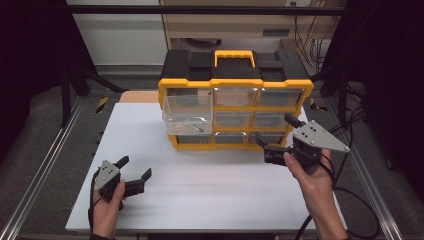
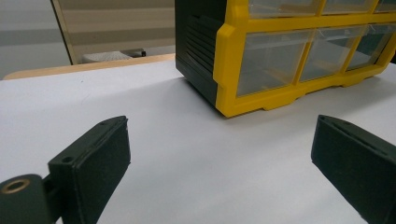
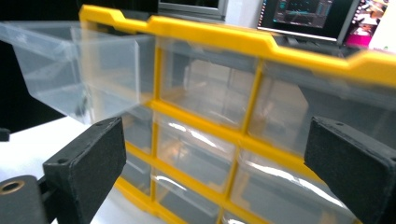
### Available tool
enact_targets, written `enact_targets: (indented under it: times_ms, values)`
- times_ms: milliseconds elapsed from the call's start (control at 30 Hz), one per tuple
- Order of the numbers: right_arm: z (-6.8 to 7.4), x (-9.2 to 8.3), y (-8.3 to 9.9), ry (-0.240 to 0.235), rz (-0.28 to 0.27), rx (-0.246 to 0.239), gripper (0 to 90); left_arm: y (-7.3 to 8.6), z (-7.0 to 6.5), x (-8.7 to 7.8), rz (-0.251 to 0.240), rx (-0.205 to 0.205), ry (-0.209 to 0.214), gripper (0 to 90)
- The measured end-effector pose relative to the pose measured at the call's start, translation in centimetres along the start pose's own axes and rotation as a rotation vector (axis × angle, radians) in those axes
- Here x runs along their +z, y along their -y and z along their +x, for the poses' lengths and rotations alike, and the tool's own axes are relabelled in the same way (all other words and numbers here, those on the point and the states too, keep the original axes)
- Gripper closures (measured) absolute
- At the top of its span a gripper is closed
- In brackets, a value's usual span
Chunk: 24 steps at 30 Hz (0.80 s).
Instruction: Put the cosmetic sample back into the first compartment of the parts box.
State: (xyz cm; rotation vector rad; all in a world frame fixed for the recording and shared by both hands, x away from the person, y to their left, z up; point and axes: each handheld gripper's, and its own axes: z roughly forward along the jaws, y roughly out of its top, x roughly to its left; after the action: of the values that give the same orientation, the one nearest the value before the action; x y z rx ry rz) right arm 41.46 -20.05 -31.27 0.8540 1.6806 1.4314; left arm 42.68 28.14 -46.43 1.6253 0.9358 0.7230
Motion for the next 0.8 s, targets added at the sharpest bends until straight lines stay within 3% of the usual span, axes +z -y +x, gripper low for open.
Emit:
enact_targets:
  times_ms: [400,800]
  values:
    - [-1.5,-1.4,4.3,0.016,0.003,0.063,5.2,0.1,0.1,-0.1,0.003,-0.004,-0.014,4.3]
    - [-1.5,-1.7,8.9,0.026,0.033,0.067,6.1,0.1,-0.1,0.1,0.0,0.006,-0.014,4.3]
